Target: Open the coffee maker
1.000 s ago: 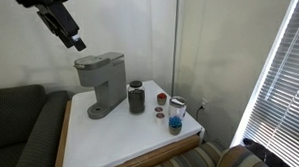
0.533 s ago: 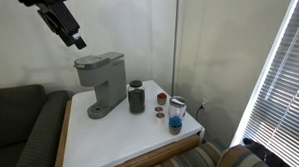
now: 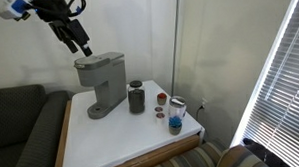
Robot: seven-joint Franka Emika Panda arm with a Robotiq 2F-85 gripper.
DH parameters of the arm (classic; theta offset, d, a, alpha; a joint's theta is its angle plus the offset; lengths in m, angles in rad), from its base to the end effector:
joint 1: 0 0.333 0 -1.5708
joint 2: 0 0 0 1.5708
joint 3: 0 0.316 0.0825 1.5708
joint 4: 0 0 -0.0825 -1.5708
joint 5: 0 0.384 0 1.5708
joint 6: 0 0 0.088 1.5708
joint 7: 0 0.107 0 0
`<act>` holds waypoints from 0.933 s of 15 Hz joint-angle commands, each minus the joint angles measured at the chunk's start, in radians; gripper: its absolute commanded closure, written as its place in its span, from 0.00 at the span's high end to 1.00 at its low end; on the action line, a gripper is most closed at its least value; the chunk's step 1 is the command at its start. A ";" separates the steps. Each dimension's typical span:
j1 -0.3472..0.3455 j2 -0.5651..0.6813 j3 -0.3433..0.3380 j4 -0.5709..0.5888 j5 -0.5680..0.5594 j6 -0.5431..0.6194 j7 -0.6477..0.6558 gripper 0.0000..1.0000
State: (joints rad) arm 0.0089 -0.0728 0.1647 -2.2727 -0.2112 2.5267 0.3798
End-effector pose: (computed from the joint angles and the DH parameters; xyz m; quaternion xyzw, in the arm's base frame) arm 0.5274 0.0955 0.4211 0.9834 -0.0255 0.1765 0.0329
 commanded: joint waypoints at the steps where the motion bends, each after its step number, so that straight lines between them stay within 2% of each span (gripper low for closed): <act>1: 0.036 0.204 -0.023 0.145 0.037 0.046 -0.069 1.00; 3: 0.051 0.288 -0.036 0.217 0.038 0.043 -0.103 1.00; 4: 0.064 0.188 -0.045 0.126 0.026 0.036 -0.055 1.00; 6: 0.078 0.230 -0.059 0.154 0.029 0.037 -0.060 1.00; 9: 0.082 0.214 -0.059 0.147 0.036 0.024 -0.060 1.00; 12: 0.121 0.196 -0.108 0.142 -0.102 -0.088 0.145 1.00; 14: 0.135 0.192 -0.119 0.145 -0.150 -0.195 0.242 1.00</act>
State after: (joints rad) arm 0.1135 0.1377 0.0786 -2.1224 -0.2973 2.4571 0.5035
